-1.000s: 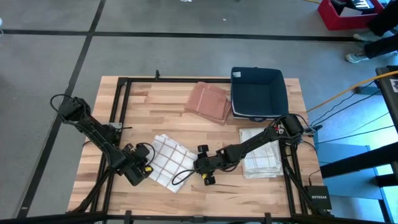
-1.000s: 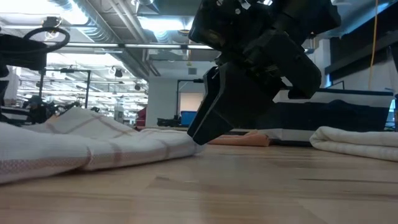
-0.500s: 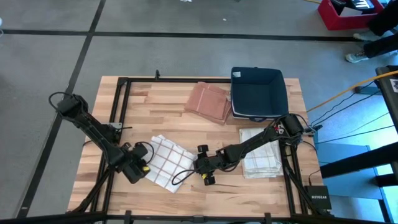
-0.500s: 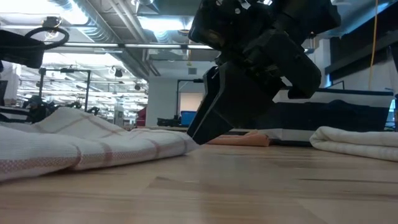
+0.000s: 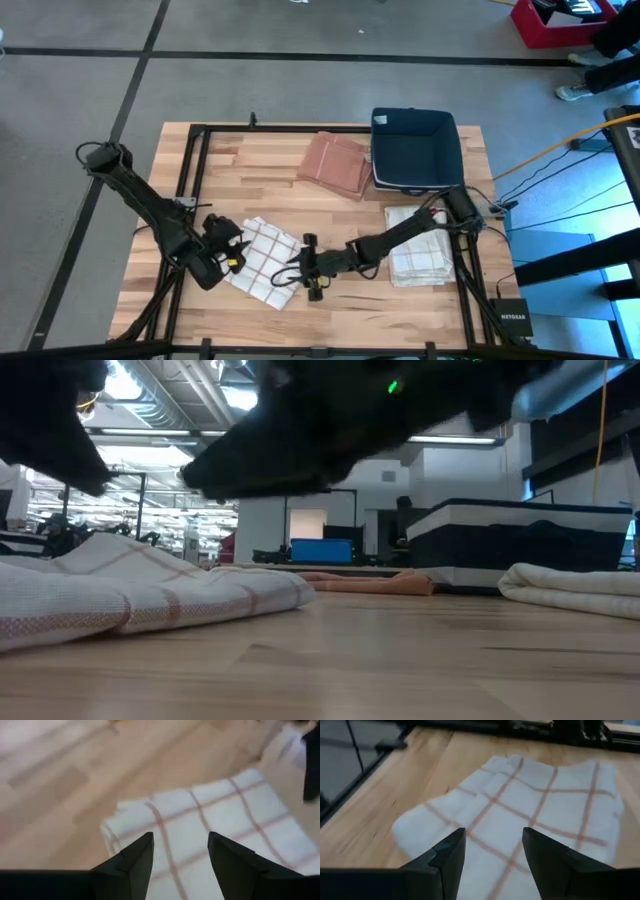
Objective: Fold towel
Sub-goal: Fold the white towel, then adjust the brown towel
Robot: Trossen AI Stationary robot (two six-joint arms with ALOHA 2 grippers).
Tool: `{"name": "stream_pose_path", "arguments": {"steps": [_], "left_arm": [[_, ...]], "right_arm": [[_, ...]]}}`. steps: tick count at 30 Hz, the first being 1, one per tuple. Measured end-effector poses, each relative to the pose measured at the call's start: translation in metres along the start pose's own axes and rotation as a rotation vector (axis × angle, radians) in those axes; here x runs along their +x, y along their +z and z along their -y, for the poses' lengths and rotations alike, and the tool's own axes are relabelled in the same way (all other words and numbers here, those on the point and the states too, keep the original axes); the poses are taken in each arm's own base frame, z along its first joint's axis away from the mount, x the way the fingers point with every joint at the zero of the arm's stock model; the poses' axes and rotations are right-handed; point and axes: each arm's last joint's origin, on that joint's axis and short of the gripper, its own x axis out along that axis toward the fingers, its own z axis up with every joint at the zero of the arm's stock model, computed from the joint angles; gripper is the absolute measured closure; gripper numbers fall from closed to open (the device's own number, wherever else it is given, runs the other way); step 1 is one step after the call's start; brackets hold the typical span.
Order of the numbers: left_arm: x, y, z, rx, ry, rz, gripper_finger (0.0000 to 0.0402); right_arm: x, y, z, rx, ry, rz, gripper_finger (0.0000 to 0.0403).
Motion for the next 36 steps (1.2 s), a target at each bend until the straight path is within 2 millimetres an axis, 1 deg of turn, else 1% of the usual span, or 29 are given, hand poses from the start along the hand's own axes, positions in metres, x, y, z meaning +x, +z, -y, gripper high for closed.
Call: {"name": "stream_pose_path", "arguments": {"steps": [4,7,9,11,15,18,21,24,26,27,30,31,33,36], "left_arm": [[0.021,-0.014,-0.003,0.033,0.006,0.039,0.0221],[0.04,-0.029,-0.013,0.036,0.039,0.034,0.0221],[0.05,-0.036,-0.022,0.035,0.089,0.029,0.0221],[0.058,-0.042,-0.035,-0.009,0.157,0.028,0.0221],[0.069,-0.053,-0.056,-0.162,0.233,0.009,0.0221],[0.073,-0.058,-0.066,-0.245,0.246,-0.003,0.0221],[0.071,-0.059,-0.064,-0.235,0.229,-0.001,0.0221],[0.066,-0.055,-0.055,-0.193,0.199,-0.024,0.0221],[0.061,-0.049,-0.047,-0.151,0.16,-0.048,0.0221],[0.058,-0.045,-0.043,-0.133,0.136,-0.048,0.0221],[0.049,-0.031,-0.028,-0.08,0.063,-0.036,0.0221],[0.045,-0.026,-0.024,-0.055,0.042,-0.029,0.0221],[0.038,-0.014,-0.015,-0.005,0.002,-0.011,0.0221],[0.027,0.008,-0.003,0.091,-0.049,0.033,0.0221]], "right_arm": [[0.021,-0.021,0.0,0.09,0.001,0.072,0.0203],[0.032,-0.041,0.0,0.083,-0.012,0.035,0.0203],[0.037,-0.054,0.0,0.074,-0.012,-0.014,0.0203],[0.038,-0.058,0.0,0.071,0.001,-0.034,0.0203],[0.038,-0.062,-0.001,0.05,0.032,-0.094,0.0203],[0.036,-0.063,-0.001,0.034,0.05,-0.133,0.0203],[0.034,-0.058,-0.001,0.033,0.048,-0.129,0.0203],[0.029,-0.046,0.0,0.026,0.038,-0.124,0.0203],[0.024,-0.034,0.0,0.022,0.044,-0.116,0.0203],[0.02,-0.025,0.0,0.024,0.045,-0.102,0.0203],[-0.003,0.006,0.003,0.021,0.045,-0.088,0.0203],[-0.012,0.014,0.005,0.017,0.042,-0.102,0.0203],[-0.029,0.022,0.007,0.001,0.036,-0.157,0.0203],[-0.055,0.031,0.004,-0.033,0.051,-0.21,0.0203]]}}
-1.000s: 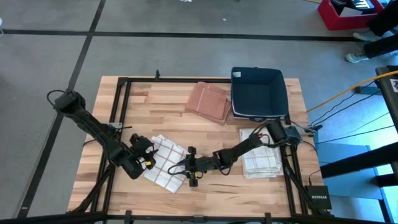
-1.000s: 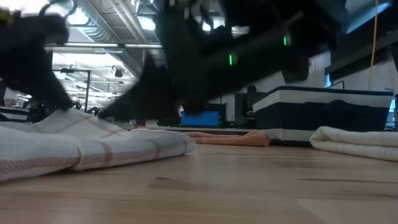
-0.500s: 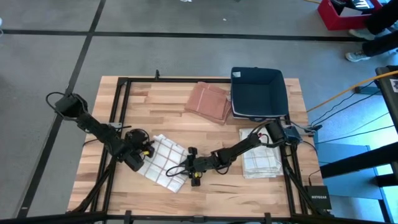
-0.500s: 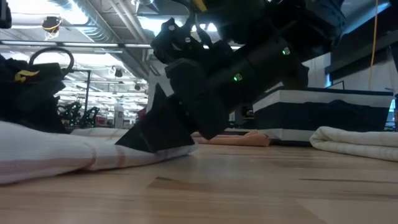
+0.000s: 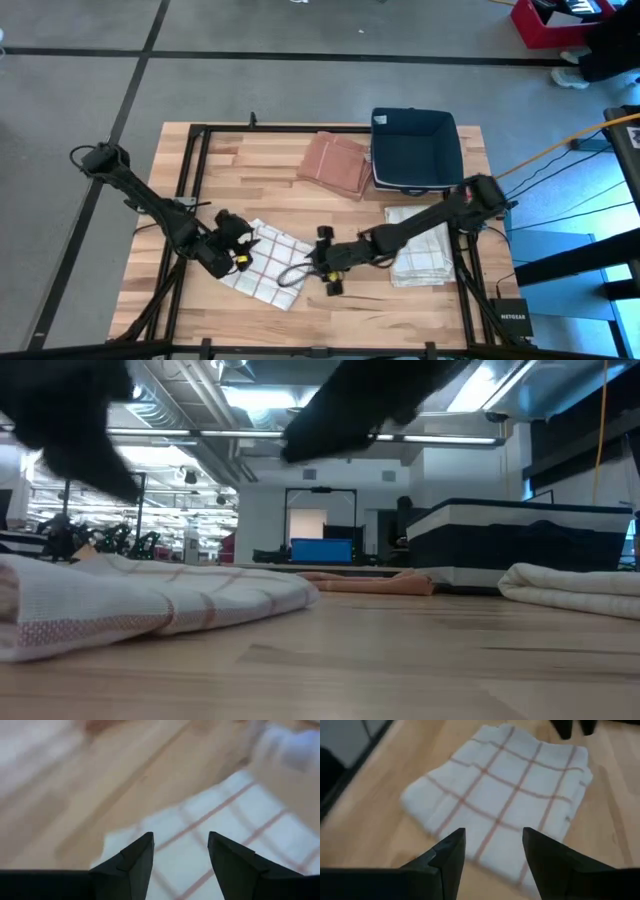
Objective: Fold towel
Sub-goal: Adjust the brown towel
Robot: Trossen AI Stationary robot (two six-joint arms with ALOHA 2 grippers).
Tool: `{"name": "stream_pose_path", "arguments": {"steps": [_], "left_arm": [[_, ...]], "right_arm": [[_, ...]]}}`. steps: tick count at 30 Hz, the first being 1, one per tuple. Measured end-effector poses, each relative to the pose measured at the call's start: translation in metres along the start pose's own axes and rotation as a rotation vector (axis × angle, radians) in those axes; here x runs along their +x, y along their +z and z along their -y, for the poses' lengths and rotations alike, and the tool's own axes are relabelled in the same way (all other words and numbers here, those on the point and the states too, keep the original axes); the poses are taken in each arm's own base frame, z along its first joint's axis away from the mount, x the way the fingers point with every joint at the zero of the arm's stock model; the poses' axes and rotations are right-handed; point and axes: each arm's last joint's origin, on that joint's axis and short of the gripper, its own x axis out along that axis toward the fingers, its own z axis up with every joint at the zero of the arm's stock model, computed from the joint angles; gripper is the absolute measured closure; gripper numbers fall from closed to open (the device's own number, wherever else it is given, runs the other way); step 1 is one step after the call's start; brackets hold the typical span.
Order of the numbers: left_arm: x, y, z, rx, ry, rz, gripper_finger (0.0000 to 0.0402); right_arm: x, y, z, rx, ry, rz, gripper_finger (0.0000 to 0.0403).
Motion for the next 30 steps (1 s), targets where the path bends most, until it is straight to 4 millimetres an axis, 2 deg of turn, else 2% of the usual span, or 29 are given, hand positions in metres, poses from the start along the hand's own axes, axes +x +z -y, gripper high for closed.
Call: {"name": "stream_pose_path", "arguments": {"steps": [3,6,10,13,20,24,27,30], "left_arm": [[-0.005,0.022,0.007,0.121,-0.035,0.034,0.0221],[0.0,0.04,0.011,0.202,-0.101,0.016,0.0221],[0.019,0.06,0.009,0.204,-0.213,-0.037,0.0221],[0.038,0.069,0.002,0.208,-0.263,-0.105,0.0221],[0.074,0.082,-0.014,0.263,-0.315,-0.16,0.0221],[0.079,0.093,-0.019,0.336,-0.292,-0.062,0.0221],[0.084,0.103,-0.027,0.281,-0.337,-0.048,0.0212],[0.09,0.107,-0.035,0.245,-0.36,-0.07,0.0185]], "right_arm": [[-0.024,-0.005,-0.009,-0.02,0.026,-0.019,0.0203],[-0.035,-0.028,-0.02,-0.021,0.037,-0.03,0.0203],[-0.041,-0.058,-0.03,0.03,0.022,0.005,0.0203],[-0.04,-0.08,-0.033,0.069,0.022,-0.031,0.0203],[-0.04,-0.085,-0.032,0.056,0.044,-0.031,0.0203],[-0.04,-0.085,-0.032,0.035,0.048,-0.032,0.0203],[-0.04,-0.085,-0.032,0.03,0.044,-0.032,0.0203],[-0.04,-0.085,-0.032,0.004,0.024,-0.025,0.0203]]}}
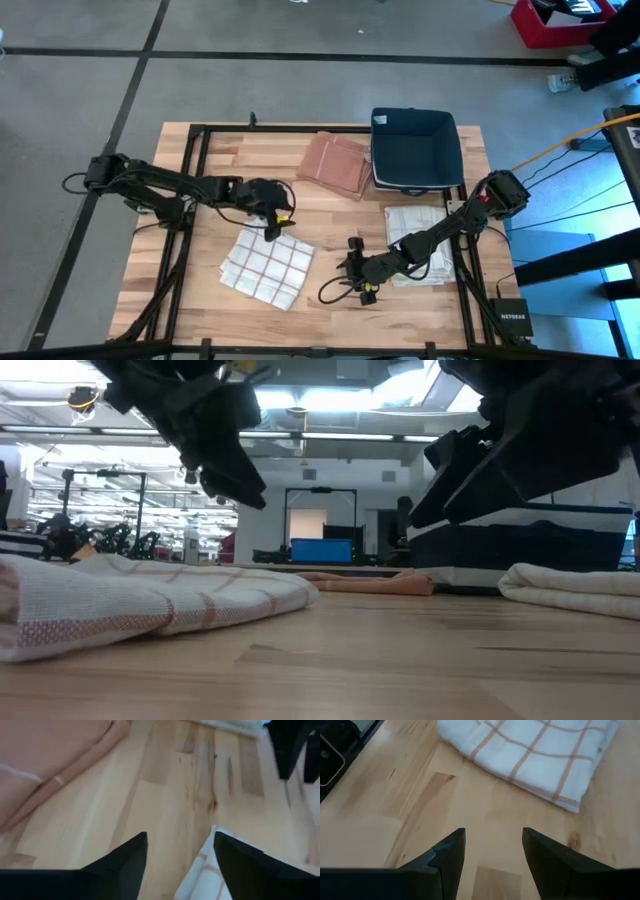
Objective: Fold towel
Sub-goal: Adjust the brown towel
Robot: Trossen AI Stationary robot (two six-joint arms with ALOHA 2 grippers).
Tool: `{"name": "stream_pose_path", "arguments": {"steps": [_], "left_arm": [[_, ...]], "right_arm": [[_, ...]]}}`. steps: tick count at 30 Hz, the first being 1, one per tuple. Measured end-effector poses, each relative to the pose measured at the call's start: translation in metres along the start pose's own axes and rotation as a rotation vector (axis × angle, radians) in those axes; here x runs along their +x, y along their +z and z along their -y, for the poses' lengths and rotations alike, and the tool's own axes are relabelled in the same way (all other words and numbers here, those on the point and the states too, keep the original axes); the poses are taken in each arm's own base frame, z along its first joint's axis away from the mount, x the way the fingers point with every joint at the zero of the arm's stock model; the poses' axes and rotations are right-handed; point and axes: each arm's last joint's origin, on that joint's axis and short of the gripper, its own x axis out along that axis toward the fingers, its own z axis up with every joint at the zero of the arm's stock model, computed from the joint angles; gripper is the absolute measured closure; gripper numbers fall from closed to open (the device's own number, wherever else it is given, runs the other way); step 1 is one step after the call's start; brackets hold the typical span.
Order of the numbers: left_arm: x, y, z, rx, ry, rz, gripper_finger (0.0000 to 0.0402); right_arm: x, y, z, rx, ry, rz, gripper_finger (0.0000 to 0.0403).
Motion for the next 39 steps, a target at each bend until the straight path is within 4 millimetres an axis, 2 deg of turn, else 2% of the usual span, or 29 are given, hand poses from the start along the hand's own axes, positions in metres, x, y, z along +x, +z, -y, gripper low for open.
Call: {"name": "stream_pose_path", "arguments": {"steps": [4,8,14,18,22,25,29,35,39], "left_arm": [[0.007,-0.003,-0.008,0.034,-0.013,-0.037,0.0143],[0.014,-0.008,-0.011,0.027,-0.092,-0.103,0.0126],[0.031,-0.026,-0.01,0.005,-0.147,-0.259,0.0137],[0.041,-0.039,-0.007,0.0,-0.143,-0.356,0.0146],[0.037,-0.042,-0.007,-0.06,-0.119,-0.391,0.015],[0.02,-0.029,-0.004,-0.048,-0.097,-0.292,0.0151],[-0.017,-0.009,-0.002,0.004,0.007,-0.104,0.0152],[-0.091,0.015,-0.013,0.117,0.283,0.241,0.0152],[-0.128,0.019,-0.017,0.084,0.358,0.402,0.0152]], "right_arm": [[0.001,-0.002,0.003,-0.016,-0.028,0.0,0.0203],[0.003,-0.014,0.013,0.002,-0.06,-0.034,0.0203],[0.006,-0.026,0.03,0.045,-0.121,-0.061,0.0203],[0.007,-0.024,0.037,0.081,-0.137,-0.047,0.0203],[0.007,-0.013,0.048,0.103,-0.185,-0.028,0.0203],[0.007,0.001,0.061,0.104,-0.245,-0.018,0.0203],[0.006,0.025,0.093,-0.054,-0.354,-0.073,0.0203],[0.003,0.055,0.171,-0.165,-0.475,-0.193,0.021],[0.003,0.053,0.221,-0.157,-0.468,-0.45,0.0224]]}}
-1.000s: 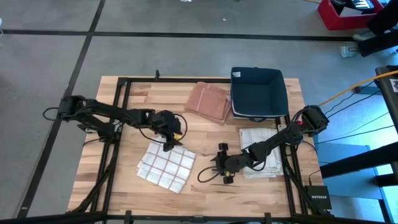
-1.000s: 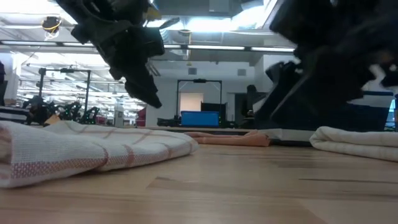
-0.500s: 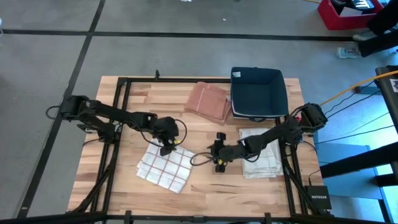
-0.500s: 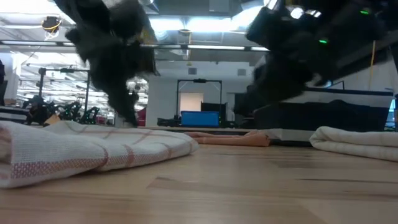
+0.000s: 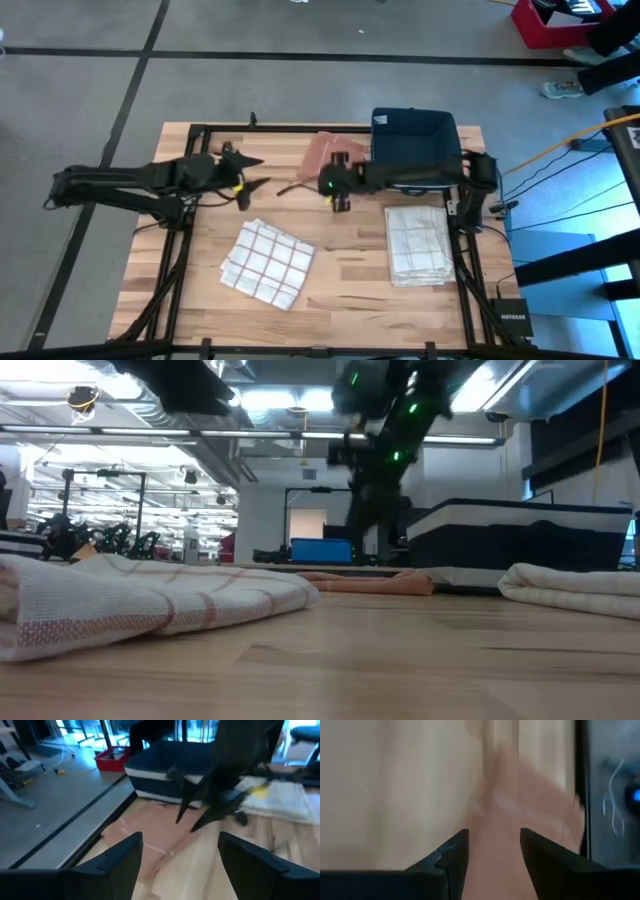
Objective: Fold towel
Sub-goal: Adjust the brown towel
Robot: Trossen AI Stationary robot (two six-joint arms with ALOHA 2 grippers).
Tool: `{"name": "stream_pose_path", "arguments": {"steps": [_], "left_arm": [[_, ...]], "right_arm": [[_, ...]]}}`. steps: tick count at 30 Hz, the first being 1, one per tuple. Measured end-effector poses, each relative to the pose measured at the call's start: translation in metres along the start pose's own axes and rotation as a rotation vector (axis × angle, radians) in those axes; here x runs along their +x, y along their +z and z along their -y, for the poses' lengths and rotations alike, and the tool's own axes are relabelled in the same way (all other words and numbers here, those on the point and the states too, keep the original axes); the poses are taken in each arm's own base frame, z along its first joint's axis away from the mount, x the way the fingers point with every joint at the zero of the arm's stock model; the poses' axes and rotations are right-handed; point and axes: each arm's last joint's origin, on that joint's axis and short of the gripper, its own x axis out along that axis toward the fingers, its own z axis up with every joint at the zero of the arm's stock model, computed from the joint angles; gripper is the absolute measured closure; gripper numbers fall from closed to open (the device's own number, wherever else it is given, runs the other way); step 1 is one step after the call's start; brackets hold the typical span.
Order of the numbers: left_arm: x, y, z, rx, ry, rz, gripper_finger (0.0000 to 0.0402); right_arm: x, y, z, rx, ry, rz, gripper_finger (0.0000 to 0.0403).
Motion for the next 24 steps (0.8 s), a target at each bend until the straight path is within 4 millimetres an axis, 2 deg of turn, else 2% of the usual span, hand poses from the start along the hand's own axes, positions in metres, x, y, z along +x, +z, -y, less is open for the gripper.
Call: {"name": "stream_pose_path", "arguments": {"steps": [3,6,9,12,16,20,24], "left_arm": [[-0.01,0.002,-0.004,-0.038,0.002,0.025,0.0152],[-0.01,-0.001,-0.002,-0.056,-0.008,0.026,0.0152],[-0.005,-0.011,0.0,-0.04,-0.009,-0.012,0.0152],[0.0,-0.018,0.001,-0.028,-0.005,-0.041,0.0152],[0.002,-0.018,0.0,-0.016,0.004,-0.039,0.0152],[0.002,-0.015,0.0,-0.021,0.002,-0.003,0.0152],[0.002,-0.012,0.0,-0.028,0.001,0.025,0.0152]], "right_arm": [[0.02,-0.014,0.024,-0.045,0.03,-0.173,0.0232],[0.036,-0.033,0.04,-0.073,0.074,-0.31,0.0236],[0.044,-0.052,0.045,-0.089,0.139,-0.437,0.0238],[0.048,-0.059,0.041,-0.045,0.219,-0.485,0.0238],[0.055,-0.05,0.023,0.022,0.341,-0.398,0.0238],[0.056,-0.023,-0.002,0.113,0.398,-0.227,0.0238],[0.058,0.001,-0.024,0.31,0.437,-0.079,0.0238]]}}
